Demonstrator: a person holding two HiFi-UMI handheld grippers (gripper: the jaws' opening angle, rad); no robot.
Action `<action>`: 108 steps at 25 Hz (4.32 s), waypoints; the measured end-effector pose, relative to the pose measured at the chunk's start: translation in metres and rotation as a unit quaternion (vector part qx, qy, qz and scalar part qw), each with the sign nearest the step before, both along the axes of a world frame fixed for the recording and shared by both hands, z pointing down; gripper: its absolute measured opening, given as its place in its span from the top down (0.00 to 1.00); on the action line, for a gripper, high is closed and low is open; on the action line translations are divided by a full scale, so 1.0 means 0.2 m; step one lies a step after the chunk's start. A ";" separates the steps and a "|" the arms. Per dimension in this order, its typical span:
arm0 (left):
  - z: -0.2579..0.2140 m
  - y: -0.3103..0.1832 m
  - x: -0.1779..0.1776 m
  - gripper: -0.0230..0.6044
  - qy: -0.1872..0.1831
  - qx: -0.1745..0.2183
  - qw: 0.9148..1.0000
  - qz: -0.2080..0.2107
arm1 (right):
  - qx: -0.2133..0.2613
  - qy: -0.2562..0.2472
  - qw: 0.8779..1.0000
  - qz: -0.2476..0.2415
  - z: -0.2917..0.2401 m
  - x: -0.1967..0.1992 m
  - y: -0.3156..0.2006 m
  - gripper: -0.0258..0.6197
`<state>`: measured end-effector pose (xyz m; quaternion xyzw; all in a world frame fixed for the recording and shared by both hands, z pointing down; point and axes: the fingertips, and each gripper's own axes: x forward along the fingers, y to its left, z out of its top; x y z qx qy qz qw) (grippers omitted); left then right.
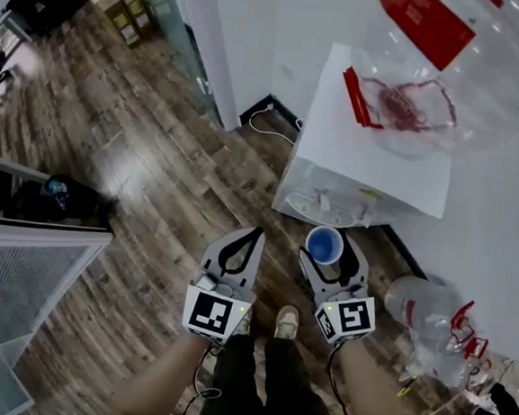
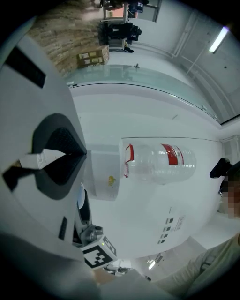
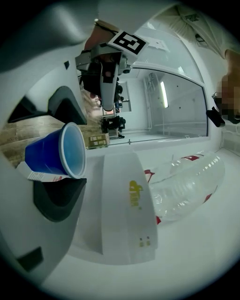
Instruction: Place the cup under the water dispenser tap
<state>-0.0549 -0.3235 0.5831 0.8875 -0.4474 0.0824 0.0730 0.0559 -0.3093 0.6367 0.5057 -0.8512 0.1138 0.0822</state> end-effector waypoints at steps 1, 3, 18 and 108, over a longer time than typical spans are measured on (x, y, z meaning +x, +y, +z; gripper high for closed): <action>0.07 -0.02 0.01 0.96 -0.006 -0.001 1.000 0.002 | -0.001 0.002 1.000 0.000 0.06 0.00 -0.02 0.40; 0.19 -0.05 0.02 0.95 -0.018 -0.001 1.000 0.008 | -0.003 0.007 1.000 -0.001 0.18 -0.01 -0.07 0.40; 0.72 -0.26 0.05 0.95 -0.028 -0.004 1.000 0.006 | -0.004 0.026 0.999 0.026 0.89 0.06 -0.41 0.40; -2.01 0.69 0.03 0.95 -0.041 0.125 0.990 0.060 | 0.160 0.072 0.984 -0.018 -2.44 0.13 0.79 0.95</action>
